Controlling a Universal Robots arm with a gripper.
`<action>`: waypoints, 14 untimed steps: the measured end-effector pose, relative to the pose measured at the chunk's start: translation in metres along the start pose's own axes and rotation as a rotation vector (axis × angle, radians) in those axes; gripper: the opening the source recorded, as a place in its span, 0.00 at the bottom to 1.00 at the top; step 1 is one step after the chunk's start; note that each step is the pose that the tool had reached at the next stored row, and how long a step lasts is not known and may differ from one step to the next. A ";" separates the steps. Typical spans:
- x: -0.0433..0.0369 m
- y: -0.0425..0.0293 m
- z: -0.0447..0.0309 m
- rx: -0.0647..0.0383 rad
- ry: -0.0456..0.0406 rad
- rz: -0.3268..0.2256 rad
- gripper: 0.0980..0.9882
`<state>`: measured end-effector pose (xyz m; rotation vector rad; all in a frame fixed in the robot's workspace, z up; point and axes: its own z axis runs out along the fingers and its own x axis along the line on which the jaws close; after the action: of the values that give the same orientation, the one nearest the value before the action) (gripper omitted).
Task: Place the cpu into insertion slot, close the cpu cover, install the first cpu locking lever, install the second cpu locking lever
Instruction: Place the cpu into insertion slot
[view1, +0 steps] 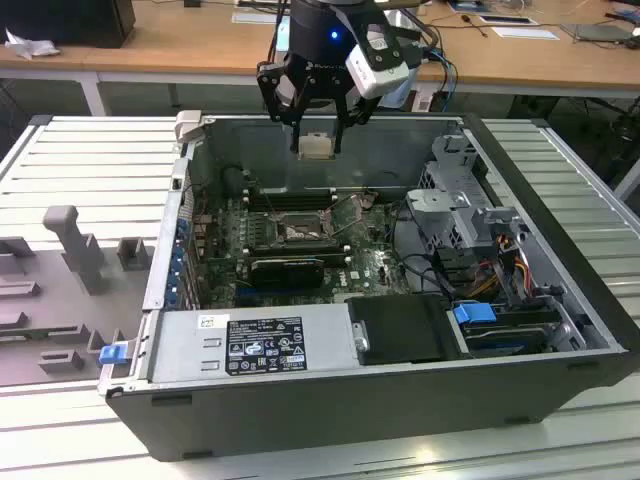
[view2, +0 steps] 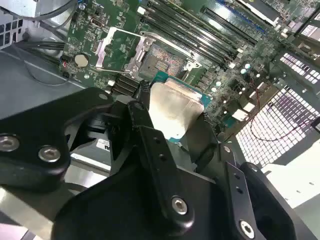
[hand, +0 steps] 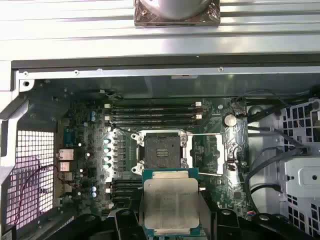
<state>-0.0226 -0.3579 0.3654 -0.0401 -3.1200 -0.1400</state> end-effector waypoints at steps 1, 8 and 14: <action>-0.0001 0.0000 0.0000 0.000 -0.0010 0.012 0.48; -0.0001 -0.0002 0.0022 -0.001 -0.0135 0.149 0.48; -0.0002 -0.0007 0.0077 0.014 -0.0155 0.155 0.48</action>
<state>-0.0225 -0.3579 0.3577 -0.2827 -3.1169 -0.1160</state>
